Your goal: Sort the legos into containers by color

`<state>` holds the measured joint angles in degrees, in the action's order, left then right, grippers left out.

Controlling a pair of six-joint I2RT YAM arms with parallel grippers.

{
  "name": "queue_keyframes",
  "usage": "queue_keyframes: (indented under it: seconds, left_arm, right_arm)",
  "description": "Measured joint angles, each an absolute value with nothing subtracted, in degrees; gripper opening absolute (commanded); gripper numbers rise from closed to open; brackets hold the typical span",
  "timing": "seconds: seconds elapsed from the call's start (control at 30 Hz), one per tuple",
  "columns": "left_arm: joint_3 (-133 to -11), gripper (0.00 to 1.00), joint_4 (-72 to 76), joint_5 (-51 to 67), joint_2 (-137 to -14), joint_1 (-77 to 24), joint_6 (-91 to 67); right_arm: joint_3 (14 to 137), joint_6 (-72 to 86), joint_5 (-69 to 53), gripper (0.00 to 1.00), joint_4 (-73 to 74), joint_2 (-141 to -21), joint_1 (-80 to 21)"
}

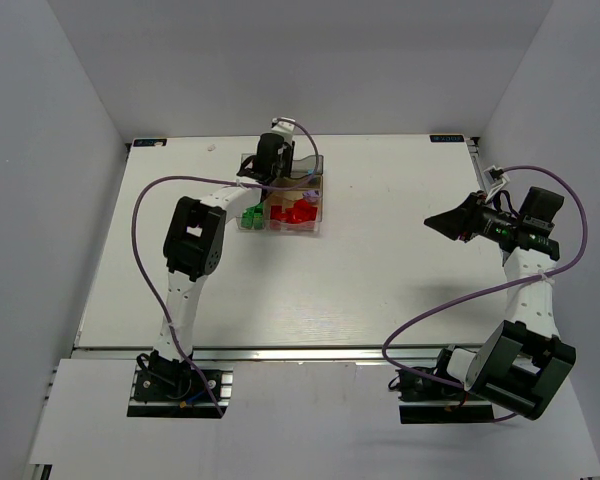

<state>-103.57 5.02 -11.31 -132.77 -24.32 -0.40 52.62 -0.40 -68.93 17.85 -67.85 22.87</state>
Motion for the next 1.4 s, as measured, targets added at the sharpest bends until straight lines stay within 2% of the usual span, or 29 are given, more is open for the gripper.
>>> queue_keyframes:
  seconds: [0.07,0.2,0.23,0.33,0.53,0.63,0.67,0.7,0.73,0.77,0.8,0.83,0.87,0.9,0.93,0.97,1.0,1.03,1.13,1.2,1.23,1.4]
  left_arm:
    - [-102.9,0.12,5.1,-11.3,-132.8,-24.1,-0.4]
    - [-102.5,0.39,5.1,-11.3,-132.8,-23.9,-0.4]
    - [-102.5,0.57,5.2,-11.3,-132.8,-23.9,-0.4]
    - [-102.5,0.75,5.1,-11.3,-132.8,-23.8,-0.3]
    - [-102.5,0.82,5.0,-11.4,-132.7,-23.8,-0.3]
    - [-102.5,0.80,4.5,-11.2,-132.3,-23.8,-0.4]
    - [-102.5,0.73,4.3,-11.0,-132.1,-23.8,-0.7]
    - [-102.5,0.66,4.1,-10.8,-131.5,-23.8,-1.0]
    - [-102.5,0.52,3.6,-10.2,-130.7,-23.8,-1.4]
    - [-102.3,0.38,3.3,-9.4,-129.6,-23.8,-2.2]
    - [-101.6,0.17,3.4,-8.5,-128.1,-23.8,-3.1]
    - [-100.2,0.10,3.2,-7.2,-125.6,-23.8,-4.1]
    - [-98.4,0.07,3.0,-5.8,-122.8,-23.8,-5.0]
    - [-96.1,0.09,3.2,-4.1,-119.2,-23.7,-6.1]
    - [-93.4,0.16,3.7,-2.2,-115.1,-23.7,-7.2]
    - [-90.7,0.30,3.9,-0.3,-110.7,-23.7,-8.3]
    - [-88.3,0.60,4.2,1.4,-106.8,-23.7,-9.3]
    - [-85.6,0.69,4.7,3.2,-102.3,-23.7,-10.3]
    - [-77.0,0.88,6.3,8.2,-89.4,-23.7,-13.6]
    - [-71.0,0.92,6.5,10.7,-82.0,-23.8,-14.7]
    - [-67.8,0.98,6.4,11.7,-78.8,-23.8,-15.1]
    - [-51.9,0.98,4.4,13.3,-67.8,-24.1,-14.5]
  right_arm:
    - [52.6,-0.4,-68.9,0.42,17.8,-67.9,22.9]
    - [52.6,-0.4,-68.9,0.42,17.8,-67.9,22.9]
    - [52.6,-0.4,-68.9,0.42,17.8,-67.9,22.9]
    - [52.6,-0.4,-68.8,0.42,17.8,-67.9,22.9]
    - [52.6,-0.4,-68.7,0.43,17.8,-67.9,22.9]
    - [52.6,-0.4,-68.7,0.47,17.8,-67.9,22.9]
    - [52.6,-0.4,-68.4,0.50,17.8,-67.9,22.9]
    - [52.6,-0.4,-68.2,0.52,17.8,-67.9,22.9]
    - [52.6,-0.4,-67.9,0.55,17.9,-67.9,22.9]
    - [52.6,-0.5,-67.4,0.57,17.9,-67.9,22.8]
    - [52.6,-0.7,-66.8,0.63,17.8,-67.9,22.8]
    - [52.6,-0.8,-66.2,0.68,17.9,-67.9,22.7]
    - [52.6,-1.2,-65.2,0.72,17.9,-67.8,22.4]
    - [52.6,-1.6,-64.3,0.88,17.9,-67.8,22.2]
    - [52.6,-2.1,-63.3,0.89,18.1,-67.8,21.8]
    - [52.6,-2.9,-61.8,0.89,18.2,-67.8,21.4]
    - [52.6,-3.6,-60.2,0.89,18.2,-67.8,20.8]
    - [52.6,-4.6,-58.4,0.89,18.4,-67.8,20.2]
    - [52.6,-7.6,-50.7,0.89,19.6,-67.8,17.6]
    - [52.6,-9.7,-44.4,0.89,19.9,-67.6,15.3]
    - [52.6,-10.6,-41.5,0.89,20.1,-67.3,14.1]
    - [52.6,-13.0,-30.3,0.89,20.4,-63.8,8.0]
